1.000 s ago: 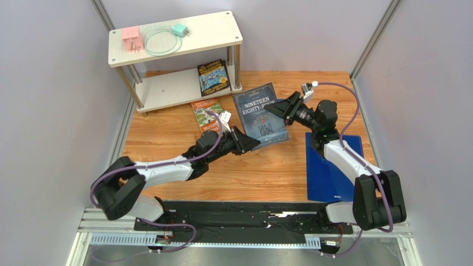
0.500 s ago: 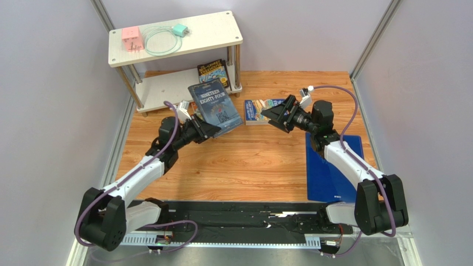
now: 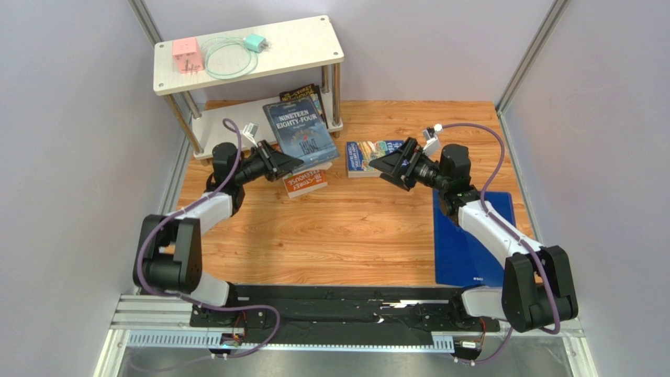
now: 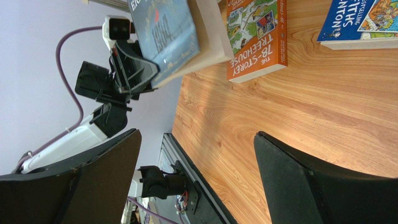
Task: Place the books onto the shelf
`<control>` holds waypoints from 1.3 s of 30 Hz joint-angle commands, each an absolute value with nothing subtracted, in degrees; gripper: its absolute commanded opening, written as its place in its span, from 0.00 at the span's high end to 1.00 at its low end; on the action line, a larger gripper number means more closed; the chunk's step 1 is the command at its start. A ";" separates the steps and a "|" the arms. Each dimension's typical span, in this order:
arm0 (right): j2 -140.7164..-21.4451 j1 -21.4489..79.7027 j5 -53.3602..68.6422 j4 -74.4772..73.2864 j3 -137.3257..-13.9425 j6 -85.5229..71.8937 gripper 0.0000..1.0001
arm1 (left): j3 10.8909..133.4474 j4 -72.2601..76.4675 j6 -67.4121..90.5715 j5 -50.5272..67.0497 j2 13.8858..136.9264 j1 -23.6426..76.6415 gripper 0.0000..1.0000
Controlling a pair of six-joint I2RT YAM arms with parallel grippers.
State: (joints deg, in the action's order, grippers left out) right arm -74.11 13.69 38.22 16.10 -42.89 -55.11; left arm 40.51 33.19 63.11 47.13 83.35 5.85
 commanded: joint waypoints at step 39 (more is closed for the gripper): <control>-77.08 13.62 39.55 18.37 -40.17 -50.98 0.04 | 95.53 48.98 90.09 62.05 132.10 -1.58 0.98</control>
